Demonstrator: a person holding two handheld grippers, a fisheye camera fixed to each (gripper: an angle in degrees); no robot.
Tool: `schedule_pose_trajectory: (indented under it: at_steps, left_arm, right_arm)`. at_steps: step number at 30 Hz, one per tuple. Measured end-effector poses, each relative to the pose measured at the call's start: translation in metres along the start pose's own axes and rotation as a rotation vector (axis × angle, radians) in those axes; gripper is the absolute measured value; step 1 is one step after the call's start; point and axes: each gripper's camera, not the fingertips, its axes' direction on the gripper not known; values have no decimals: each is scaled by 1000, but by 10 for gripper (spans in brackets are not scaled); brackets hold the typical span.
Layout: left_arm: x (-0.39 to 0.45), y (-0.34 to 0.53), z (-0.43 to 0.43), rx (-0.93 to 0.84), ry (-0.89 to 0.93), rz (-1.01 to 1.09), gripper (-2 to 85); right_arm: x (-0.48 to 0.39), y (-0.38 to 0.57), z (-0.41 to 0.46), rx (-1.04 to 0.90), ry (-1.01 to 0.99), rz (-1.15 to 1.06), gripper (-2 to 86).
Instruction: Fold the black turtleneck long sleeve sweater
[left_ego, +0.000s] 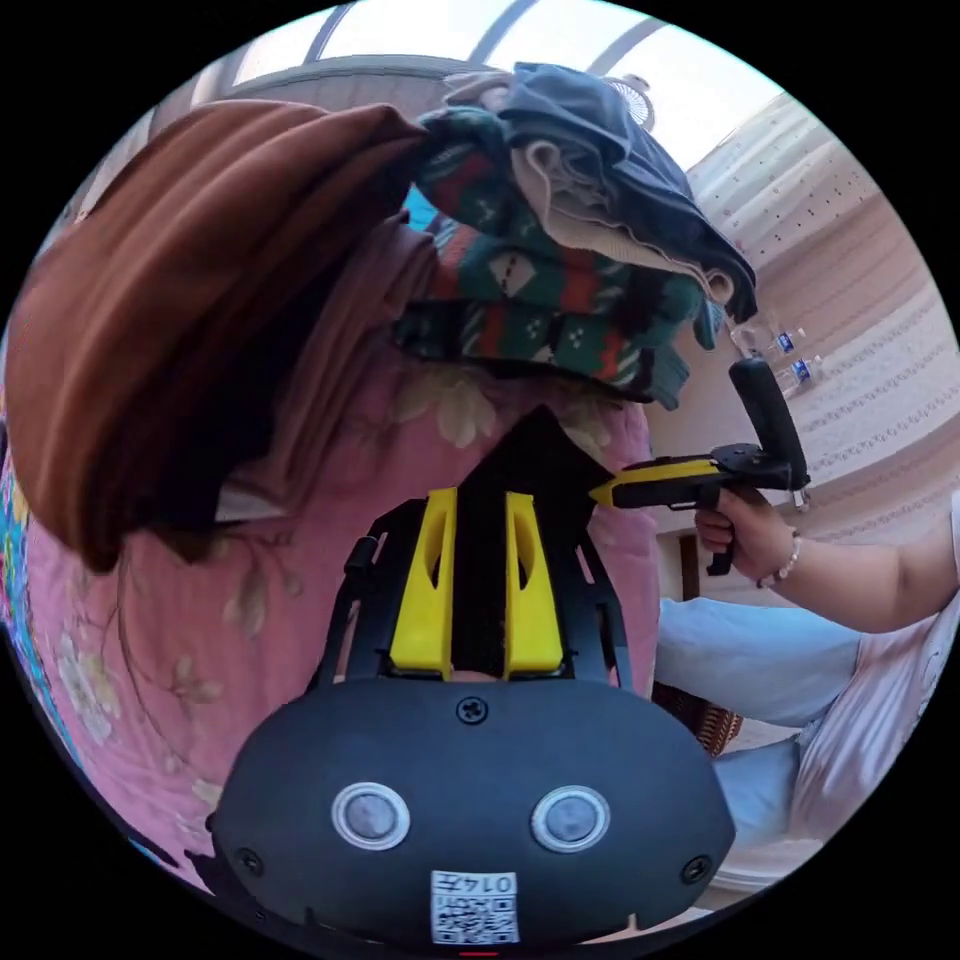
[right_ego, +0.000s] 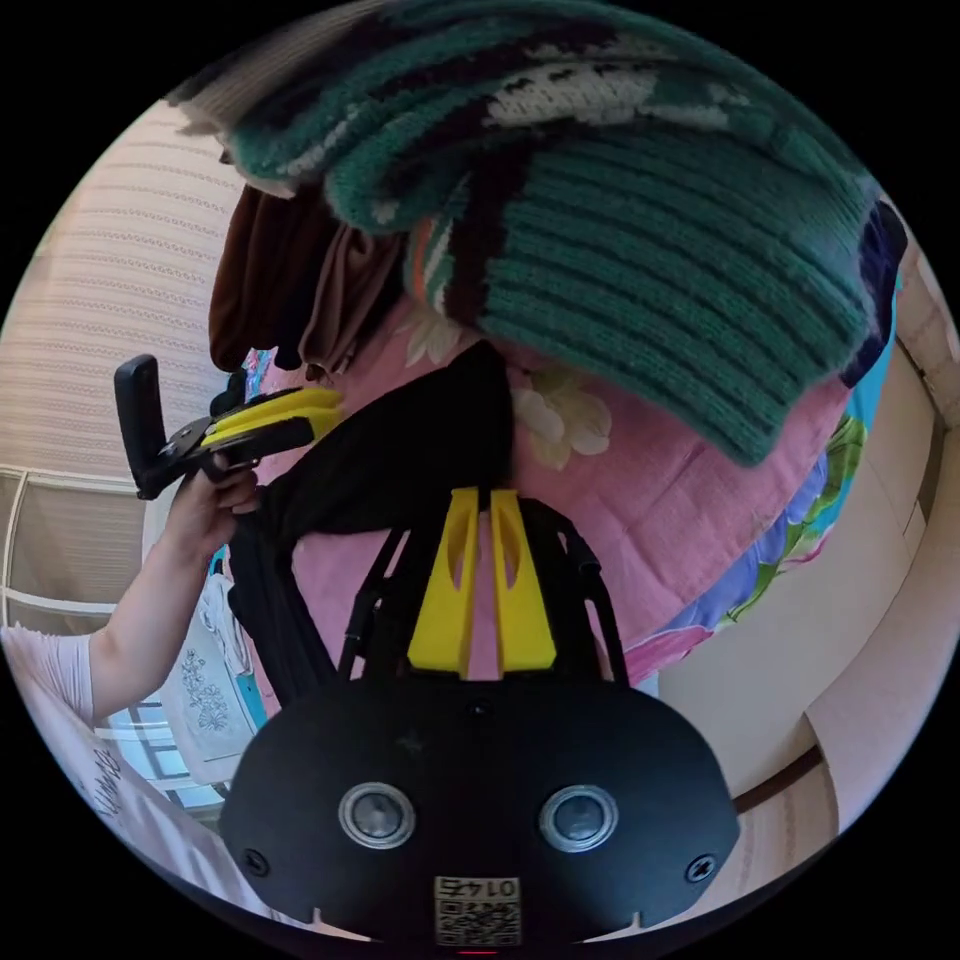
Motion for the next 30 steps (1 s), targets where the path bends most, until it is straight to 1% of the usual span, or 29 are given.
schedule_pose_trajectory:
  at_steps: [3, 5, 6, 8, 11, 16, 19, 21, 24, 25, 26, 27, 29, 30]
  left_arm:
    - [7, -26, 33, -62, 29, 33, 71]
    - [9, -29, 53, -132, 57, 51, 19]
    - [10, -29, 55, -126, 63, 53, 13]
    - [13, -25, 52, -35, 70, 40, -4]
    - [9, -20, 58, 43, 81, -21, -8]
    - [0, -4, 90, 28, 61, -60, -7]
    - [-11, 21, 85, 54, 117, -89, 7]
    - [-12, 48, 66, 118, 123, -88, 26]
    - [-6, 124, 20, 254, 112, -107, 43]
    - [-4, 166, 2, 313, 97, -153, 45]
    - [-3, 215, -16, 366, 66, -229, 44]
    - [-3, 241, -24, 391, 45, -280, 44]
    - [-4, 357, -52, 456, -69, -541, 38]
    - [-3, 389, -58, 460, -111, -616, 37]
  right_arm:
    - [0, 7, -14, 20, -26, -12, 13]
    - [0, 11, -22, 18, -31, -18, 9]
    - [-1, 12, -24, 19, -29, -18, 8]
    - [-1, 15, -31, 29, -30, -8, 7]
    - [-2, 19, -37, 54, -19, 23, 6]
    - [-14, 19, -38, 77, 29, 71, 7]
    - [-27, 19, -34, 56, 57, 83, 8]
    - [-36, 21, -35, 66, 54, 94, 10]
    - [-47, 24, -44, 72, 51, 128, 16]
    - [-51, 27, -49, 67, 62, 152, 19]
    - [-57, 31, -55, 53, 81, 168, 21]
    - [-61, 34, -58, 42, 98, 170, 21]
    - [-87, 44, -66, -17, 175, 133, 19]
    - [-98, 46, -67, -32, 187, 105, 18]
